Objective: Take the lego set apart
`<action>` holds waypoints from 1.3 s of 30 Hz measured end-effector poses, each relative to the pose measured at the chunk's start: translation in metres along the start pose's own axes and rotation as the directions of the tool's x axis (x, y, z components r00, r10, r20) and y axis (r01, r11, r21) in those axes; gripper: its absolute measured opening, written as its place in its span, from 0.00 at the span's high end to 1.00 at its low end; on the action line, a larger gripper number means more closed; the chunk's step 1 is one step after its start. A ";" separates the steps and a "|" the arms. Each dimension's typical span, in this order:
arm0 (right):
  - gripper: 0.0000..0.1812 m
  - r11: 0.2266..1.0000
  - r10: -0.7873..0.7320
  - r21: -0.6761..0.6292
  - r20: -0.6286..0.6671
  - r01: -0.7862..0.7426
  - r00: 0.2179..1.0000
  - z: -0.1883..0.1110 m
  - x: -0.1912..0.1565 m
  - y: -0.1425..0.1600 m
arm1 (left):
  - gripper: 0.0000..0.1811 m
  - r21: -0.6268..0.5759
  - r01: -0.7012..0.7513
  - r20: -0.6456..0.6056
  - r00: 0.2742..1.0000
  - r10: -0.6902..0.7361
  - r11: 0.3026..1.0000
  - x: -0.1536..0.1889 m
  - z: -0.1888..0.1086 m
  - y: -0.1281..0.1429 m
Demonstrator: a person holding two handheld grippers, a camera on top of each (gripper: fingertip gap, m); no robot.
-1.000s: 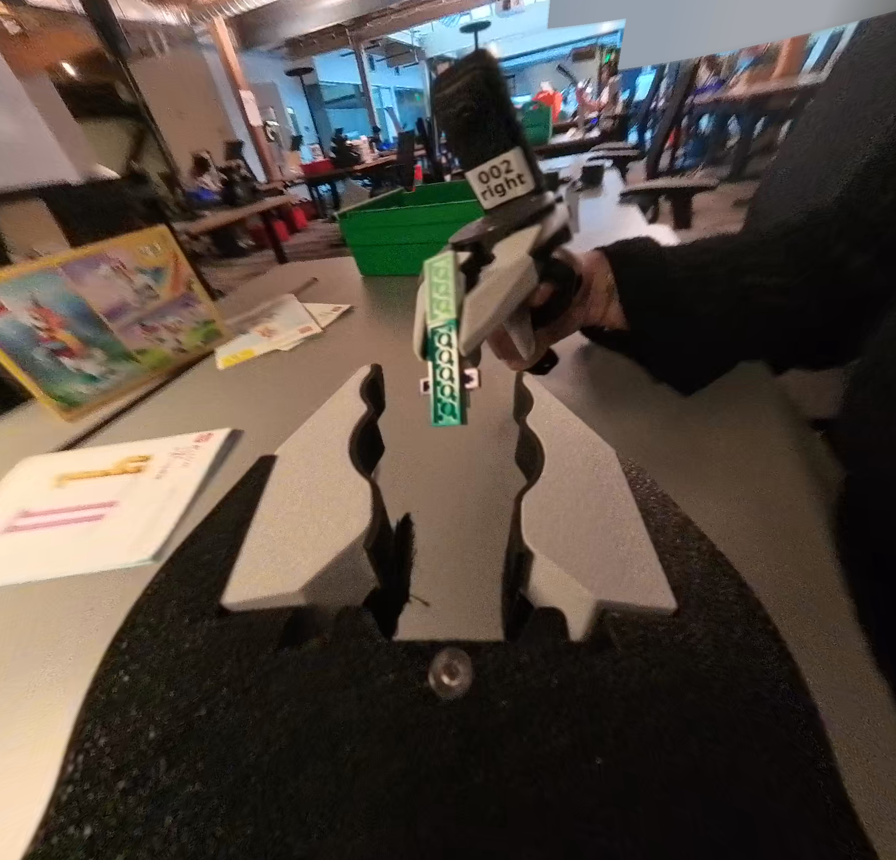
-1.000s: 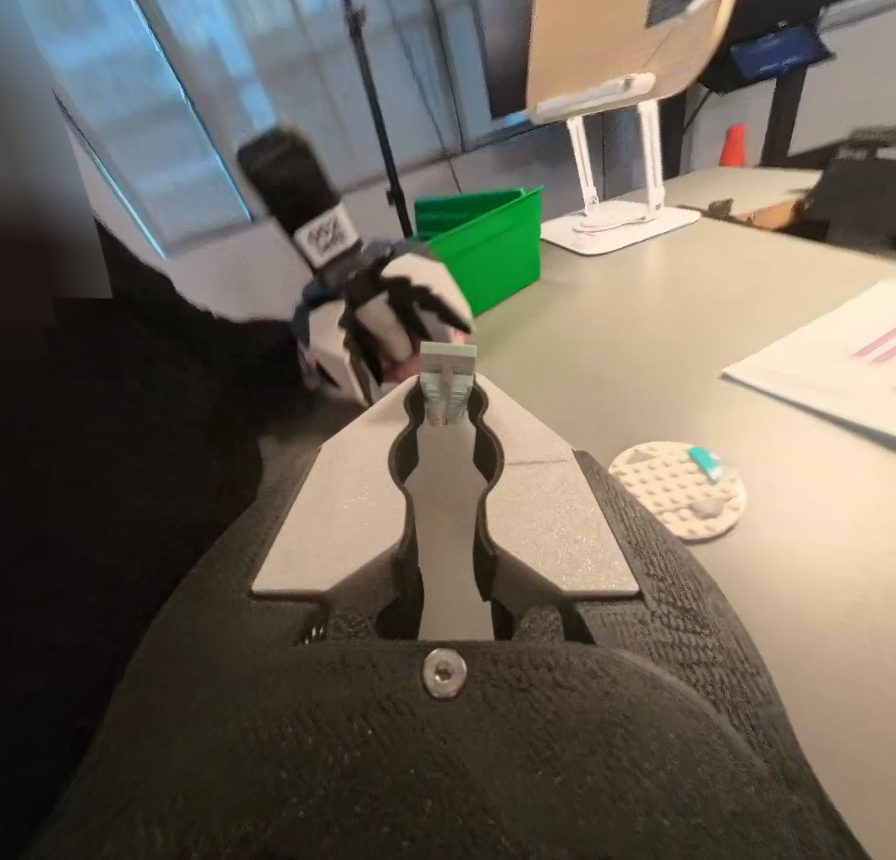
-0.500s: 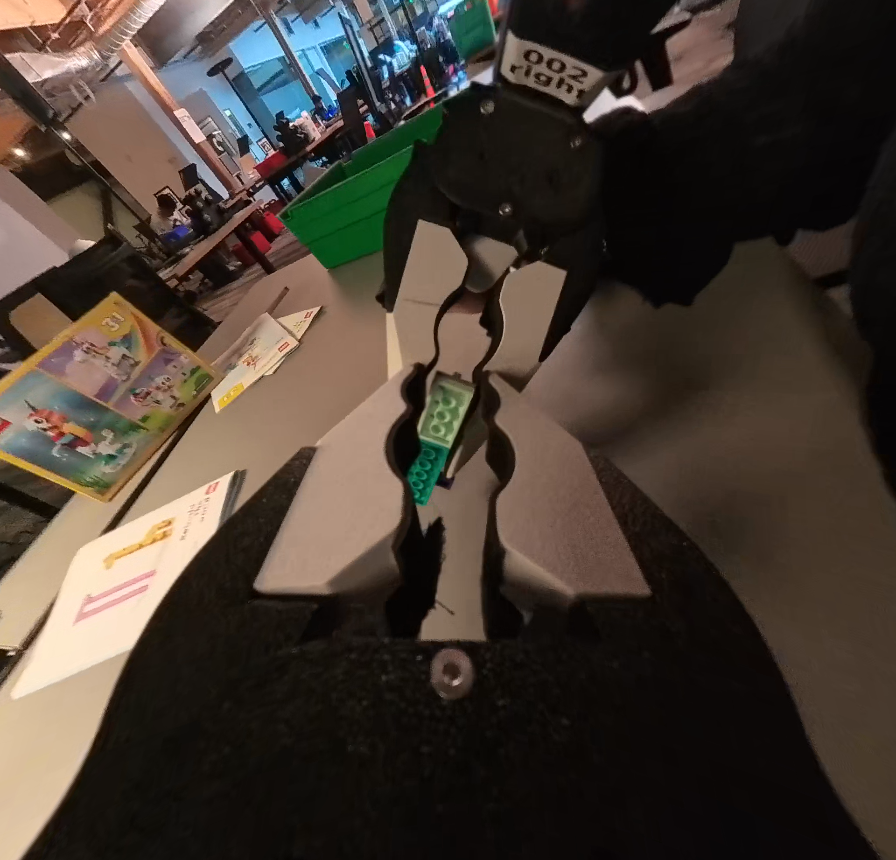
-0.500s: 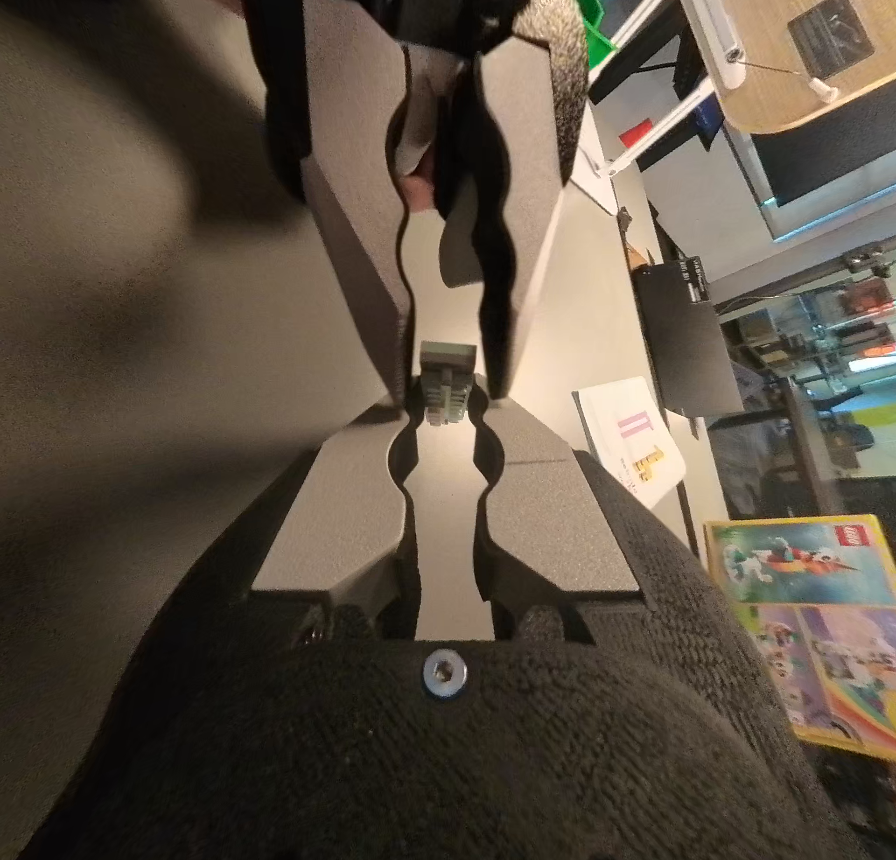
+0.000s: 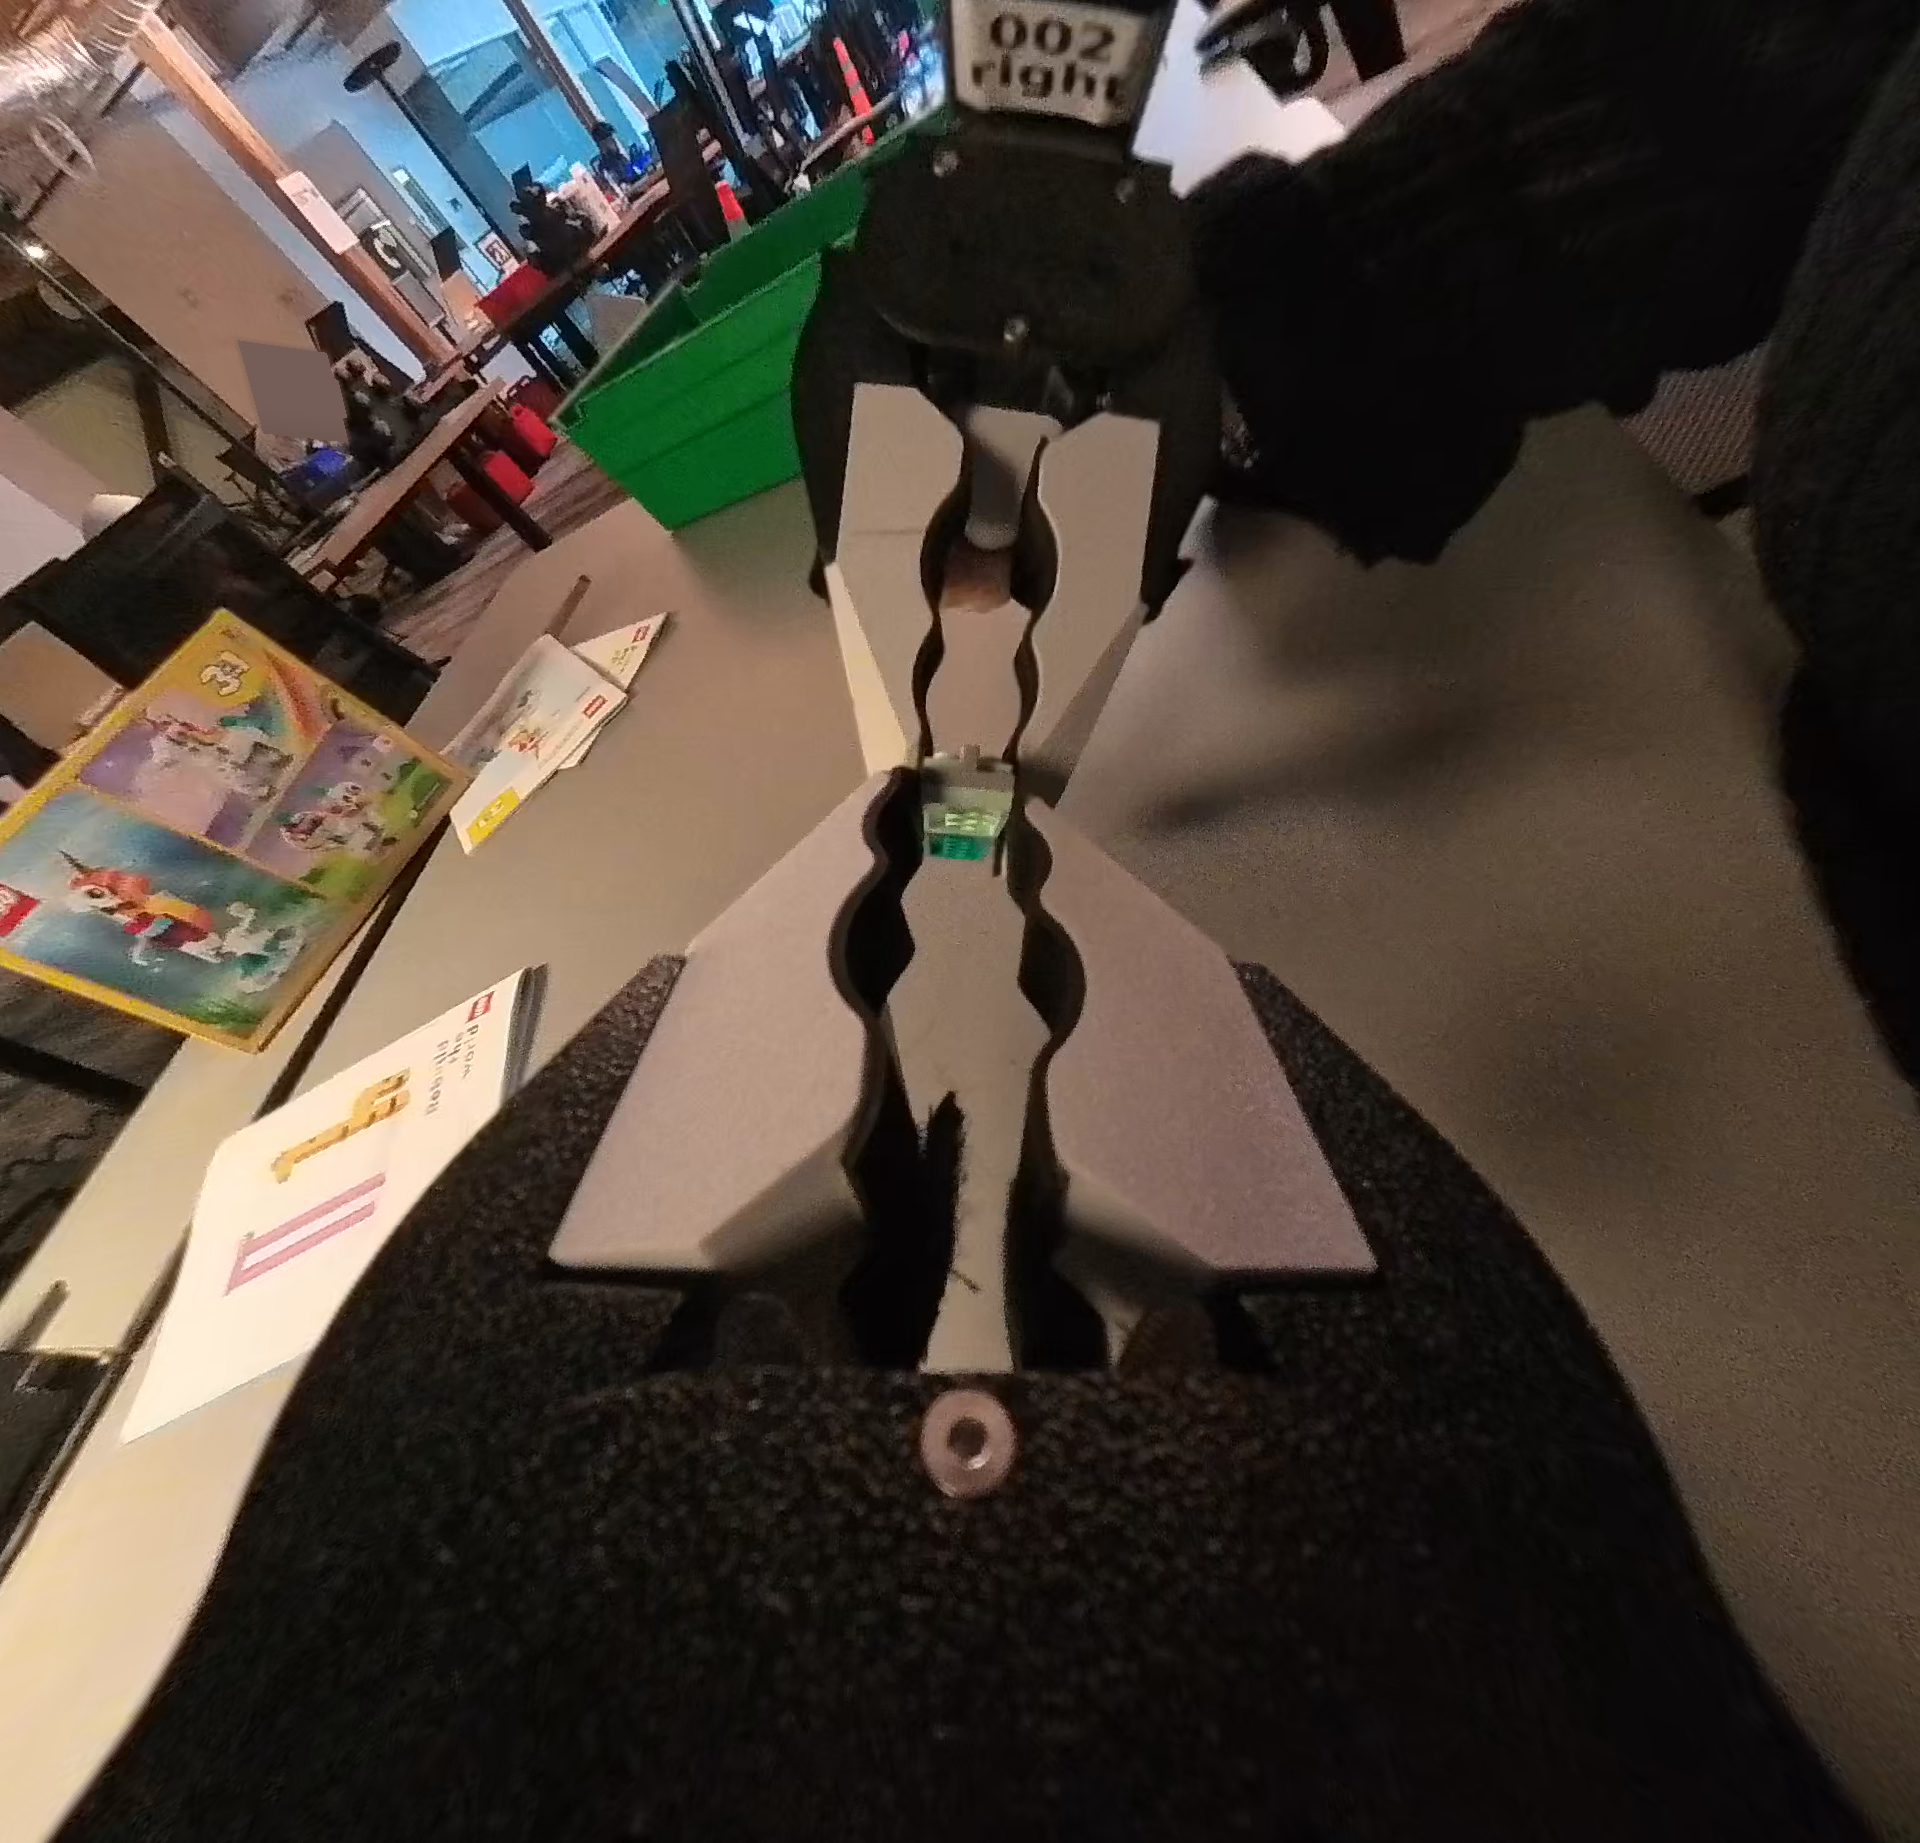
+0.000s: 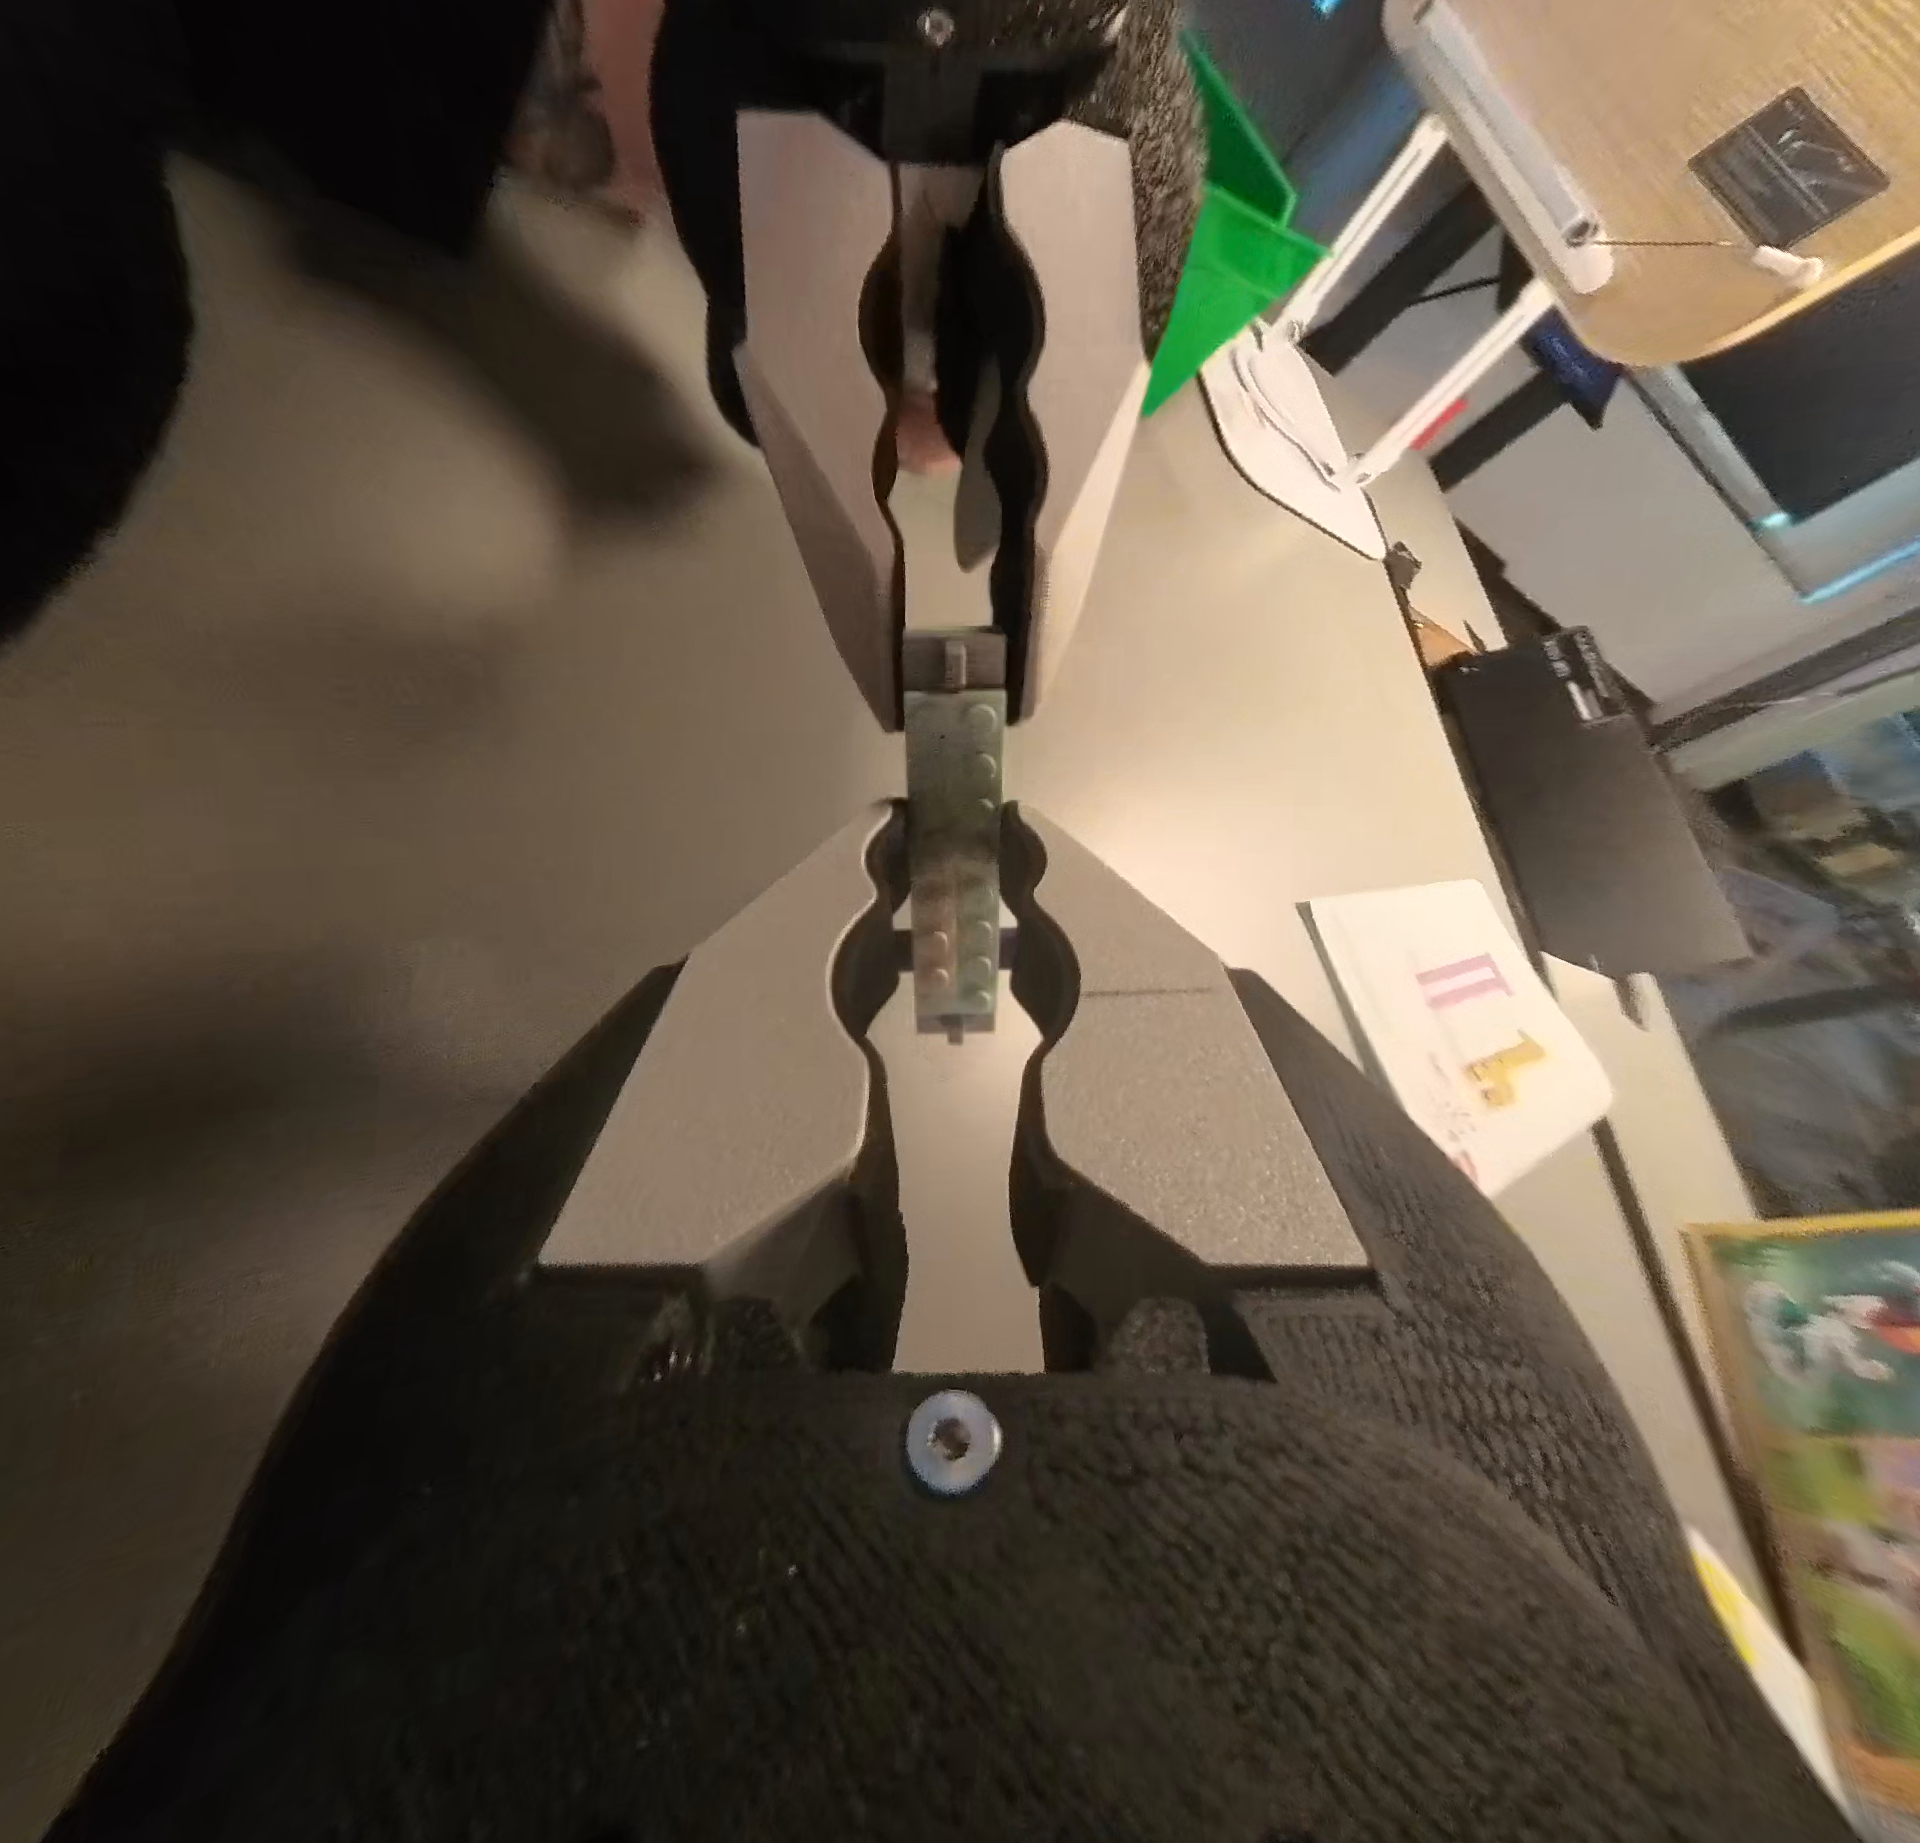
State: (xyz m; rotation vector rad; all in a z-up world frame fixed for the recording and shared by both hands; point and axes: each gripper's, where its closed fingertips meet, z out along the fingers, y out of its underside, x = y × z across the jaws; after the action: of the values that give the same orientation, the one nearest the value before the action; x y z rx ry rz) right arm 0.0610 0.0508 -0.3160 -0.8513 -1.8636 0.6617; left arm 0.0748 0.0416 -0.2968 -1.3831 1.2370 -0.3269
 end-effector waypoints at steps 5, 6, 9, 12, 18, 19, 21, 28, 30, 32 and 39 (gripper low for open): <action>0.92 0.987 0.138 0.080 0.063 -0.143 0.988 -0.003 0.000 -0.006 | 0.92 0.067 0.165 -0.043 0.986 -0.162 0.984 -0.003 -0.001 -0.006; 0.92 0.975 0.187 0.108 0.082 -0.195 0.979 -0.005 0.001 -0.009 | 0.92 0.090 0.221 -0.056 0.975 -0.217 0.971 -0.005 -0.002 -0.007; 0.91 0.930 0.319 0.147 0.129 -0.336 0.939 -0.008 0.006 -0.009 | 0.92 0.131 0.368 -0.092 0.929 -0.358 0.921 -0.012 -0.004 -0.008; 0.87 0.927 0.348 0.103 0.129 -0.362 0.929 -0.009 0.007 0.002 | 0.92 0.148 0.462 -0.126 0.886 -0.446 0.875 -0.017 -0.007 -0.007; 0.92 0.892 0.419 0.088 0.201 -0.443 0.885 -0.008 0.001 0.004 | 0.92 0.123 0.498 -0.130 0.865 -0.484 0.858 -0.016 -0.004 -0.003; 0.92 0.876 0.446 0.099 0.201 -0.471 0.872 -0.007 0.004 0.003 | 0.92 0.146 0.522 -0.118 0.853 -0.509 0.841 -0.021 -0.004 -0.005; 0.92 0.842 0.497 0.125 0.202 -0.525 0.844 -0.007 0.010 -0.001 | 0.90 0.189 0.558 -0.093 0.829 -0.551 0.808 -0.029 -0.005 -0.007; 0.92 0.807 0.526 0.183 0.209 -0.562 0.824 -0.004 0.013 -0.011 | 0.85 0.214 0.636 -0.163 0.772 -0.615 0.742 -0.027 -0.001 -0.011; 0.92 0.796 0.532 0.207 0.209 -0.568 0.821 -0.004 0.015 -0.015 | 0.86 0.195 0.640 -0.159 0.769 -0.620 0.743 -0.026 0.001 -0.008; 0.92 0.792 0.535 0.216 0.207 -0.571 0.819 -0.004 0.016 -0.017 | 0.91 0.195 0.635 -0.155 0.773 -0.615 0.748 -0.025 0.002 -0.008; 0.92 0.839 0.482 0.127 0.276 -0.528 0.832 -0.004 -0.003 -0.016 | 0.91 0.081 0.547 -0.204 0.828 -0.523 0.834 -0.005 0.003 -0.006</action>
State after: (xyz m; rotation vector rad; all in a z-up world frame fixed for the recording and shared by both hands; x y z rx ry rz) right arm 0.0613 0.0388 -0.3038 -1.1918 -1.7345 1.3108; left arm 0.0778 0.0458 -0.2902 -1.5923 0.9167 -0.9284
